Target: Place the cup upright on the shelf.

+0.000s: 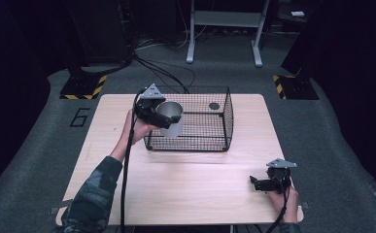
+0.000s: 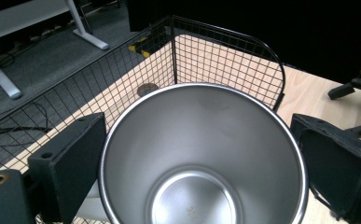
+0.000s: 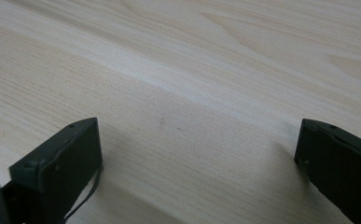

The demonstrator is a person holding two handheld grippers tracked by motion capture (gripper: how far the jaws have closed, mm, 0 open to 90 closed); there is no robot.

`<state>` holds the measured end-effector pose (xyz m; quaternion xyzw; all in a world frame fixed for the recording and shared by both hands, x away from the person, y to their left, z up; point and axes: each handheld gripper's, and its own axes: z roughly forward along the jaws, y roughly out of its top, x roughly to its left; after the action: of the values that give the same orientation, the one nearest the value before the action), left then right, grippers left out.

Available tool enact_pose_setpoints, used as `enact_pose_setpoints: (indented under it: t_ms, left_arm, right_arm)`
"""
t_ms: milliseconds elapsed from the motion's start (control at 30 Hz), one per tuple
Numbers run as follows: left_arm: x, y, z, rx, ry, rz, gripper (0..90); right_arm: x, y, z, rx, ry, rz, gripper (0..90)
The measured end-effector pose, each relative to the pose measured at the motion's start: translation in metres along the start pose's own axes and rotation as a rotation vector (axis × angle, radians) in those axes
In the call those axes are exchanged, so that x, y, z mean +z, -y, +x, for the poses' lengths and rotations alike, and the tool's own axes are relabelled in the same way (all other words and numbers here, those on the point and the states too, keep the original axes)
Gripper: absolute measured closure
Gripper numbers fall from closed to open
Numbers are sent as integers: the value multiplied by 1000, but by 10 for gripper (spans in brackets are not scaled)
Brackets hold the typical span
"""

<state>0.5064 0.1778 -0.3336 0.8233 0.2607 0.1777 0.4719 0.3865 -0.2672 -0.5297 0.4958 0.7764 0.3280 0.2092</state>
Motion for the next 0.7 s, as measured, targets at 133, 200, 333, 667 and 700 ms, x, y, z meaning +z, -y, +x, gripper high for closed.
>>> enact_pose_setpoints:
  t_ms: [133,200,333,667,700]
  left_arm:
    - [7,-4,4,6,-3,16,64]
    - [11,-5,5,5,-7,10,64]
    - [18,-9,8,4,-16,13,64]
    - [34,-12,12,2,-28,40,64]
    - [36,-13,13,2,-29,44,64]
  right_arm:
    - [0,0,0,-1,0,0,2]
    - [0,0,0,0,0,0,2]
    - [0,0,0,0,-1,0,2]
    - [0,0,0,-1,-1,0,2]
    - [0,0,0,-1,-1,0,2]
